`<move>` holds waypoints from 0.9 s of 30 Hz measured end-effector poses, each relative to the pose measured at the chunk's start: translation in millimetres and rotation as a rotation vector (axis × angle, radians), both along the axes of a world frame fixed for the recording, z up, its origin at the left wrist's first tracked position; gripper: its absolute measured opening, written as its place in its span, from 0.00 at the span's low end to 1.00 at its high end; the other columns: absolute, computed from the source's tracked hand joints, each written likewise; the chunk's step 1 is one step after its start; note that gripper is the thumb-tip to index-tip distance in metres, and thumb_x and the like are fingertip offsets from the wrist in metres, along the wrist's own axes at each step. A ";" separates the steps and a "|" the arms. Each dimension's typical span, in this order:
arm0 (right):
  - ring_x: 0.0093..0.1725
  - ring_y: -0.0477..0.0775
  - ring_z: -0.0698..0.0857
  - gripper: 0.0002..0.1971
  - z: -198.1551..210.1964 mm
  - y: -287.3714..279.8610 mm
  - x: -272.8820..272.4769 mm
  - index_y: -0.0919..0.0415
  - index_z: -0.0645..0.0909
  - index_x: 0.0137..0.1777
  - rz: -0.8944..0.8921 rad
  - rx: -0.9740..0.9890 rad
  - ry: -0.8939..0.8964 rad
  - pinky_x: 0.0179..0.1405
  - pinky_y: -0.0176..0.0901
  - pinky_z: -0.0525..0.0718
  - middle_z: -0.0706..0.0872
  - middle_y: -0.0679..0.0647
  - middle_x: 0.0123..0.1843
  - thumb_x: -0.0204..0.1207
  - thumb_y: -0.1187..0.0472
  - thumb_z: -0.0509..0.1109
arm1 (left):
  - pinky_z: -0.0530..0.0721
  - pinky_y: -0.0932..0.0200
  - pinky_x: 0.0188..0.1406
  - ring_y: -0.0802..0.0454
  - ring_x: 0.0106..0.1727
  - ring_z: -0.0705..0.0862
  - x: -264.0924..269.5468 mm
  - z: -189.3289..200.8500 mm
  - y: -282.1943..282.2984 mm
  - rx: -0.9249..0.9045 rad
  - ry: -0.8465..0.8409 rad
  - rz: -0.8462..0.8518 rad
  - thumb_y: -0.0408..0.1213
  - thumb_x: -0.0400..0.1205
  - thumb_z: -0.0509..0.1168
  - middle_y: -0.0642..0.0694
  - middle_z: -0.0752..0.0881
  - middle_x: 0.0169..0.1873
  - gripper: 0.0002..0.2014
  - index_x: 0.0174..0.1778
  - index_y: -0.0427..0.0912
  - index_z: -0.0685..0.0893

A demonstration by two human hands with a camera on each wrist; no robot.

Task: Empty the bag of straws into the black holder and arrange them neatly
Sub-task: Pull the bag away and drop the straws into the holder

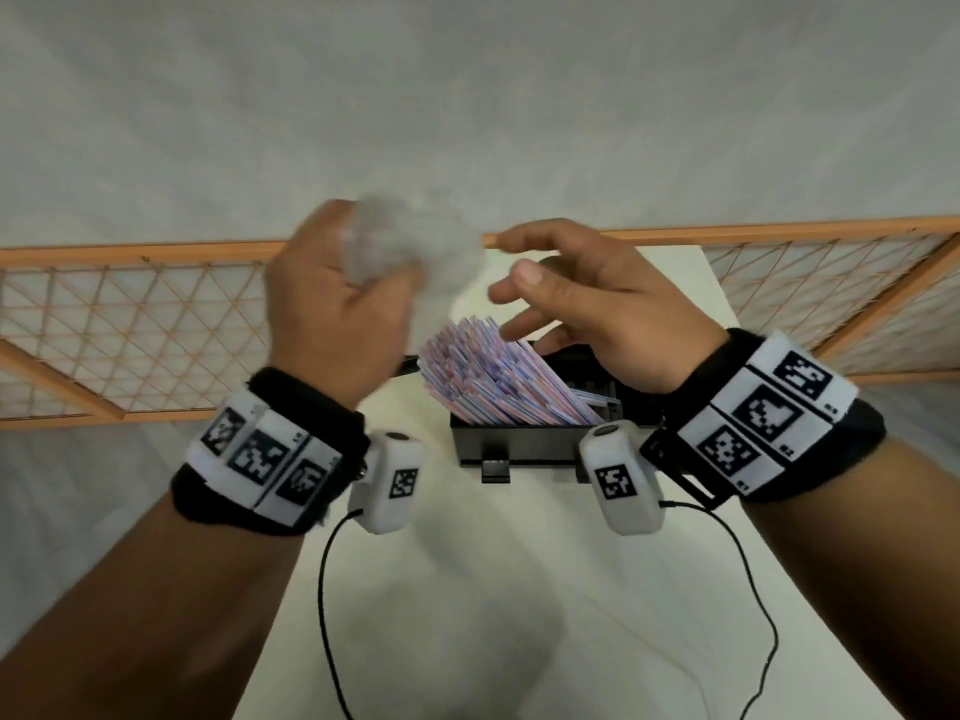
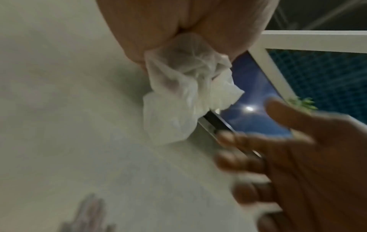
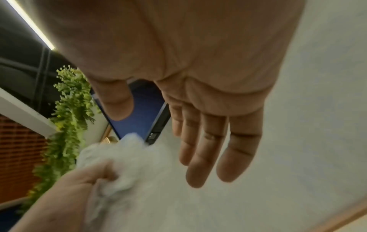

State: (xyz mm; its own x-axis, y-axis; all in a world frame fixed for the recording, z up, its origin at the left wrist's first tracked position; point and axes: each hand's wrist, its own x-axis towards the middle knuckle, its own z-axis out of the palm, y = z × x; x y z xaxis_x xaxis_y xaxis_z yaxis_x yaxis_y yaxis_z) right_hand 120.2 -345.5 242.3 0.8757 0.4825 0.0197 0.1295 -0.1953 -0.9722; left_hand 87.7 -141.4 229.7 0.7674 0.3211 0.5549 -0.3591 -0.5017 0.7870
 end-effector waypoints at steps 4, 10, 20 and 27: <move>0.37 0.57 0.91 0.07 -25.0 -35.7 15.2 0.50 0.83 0.45 -0.254 -0.158 -0.113 0.41 0.52 0.85 0.90 0.56 0.38 0.68 0.51 0.74 | 0.91 0.53 0.48 0.58 0.46 0.90 7.4 -16.9 45.4 -0.287 0.160 0.336 0.35 0.77 0.68 0.55 0.90 0.45 0.11 0.53 0.43 0.90; 0.34 0.47 0.84 0.06 -74.7 -67.5 10.0 0.52 0.84 0.36 -0.231 -0.699 -0.066 0.34 0.36 0.79 0.87 0.45 0.33 0.68 0.65 0.72 | 0.79 0.53 0.50 0.34 0.57 0.83 8.2 -102.6 57.5 -0.146 0.690 0.392 0.39 0.84 0.65 0.39 0.84 0.51 0.11 0.55 0.35 0.83; 0.42 0.54 0.79 0.06 -143.0 -56.1 -4.1 0.57 0.81 0.44 -0.045 -0.871 -0.160 0.39 0.40 0.72 0.82 0.50 0.43 0.68 0.64 0.74 | 0.76 0.49 0.56 0.31 0.60 0.82 -6.2 -186.5 29.9 0.176 1.020 0.141 0.41 0.89 0.60 0.30 0.83 0.57 0.16 0.61 0.31 0.83; 0.39 0.56 0.74 0.21 -157.2 -49.0 -7.8 0.49 0.64 0.31 -0.090 -0.828 -0.131 0.36 0.44 0.68 0.71 0.45 0.36 0.68 0.76 0.66 | 0.69 0.56 0.42 0.37 0.44 0.81 -16.7 -206.5 27.4 0.400 0.955 0.120 0.29 0.80 0.70 0.38 0.84 0.42 0.08 0.43 0.41 0.76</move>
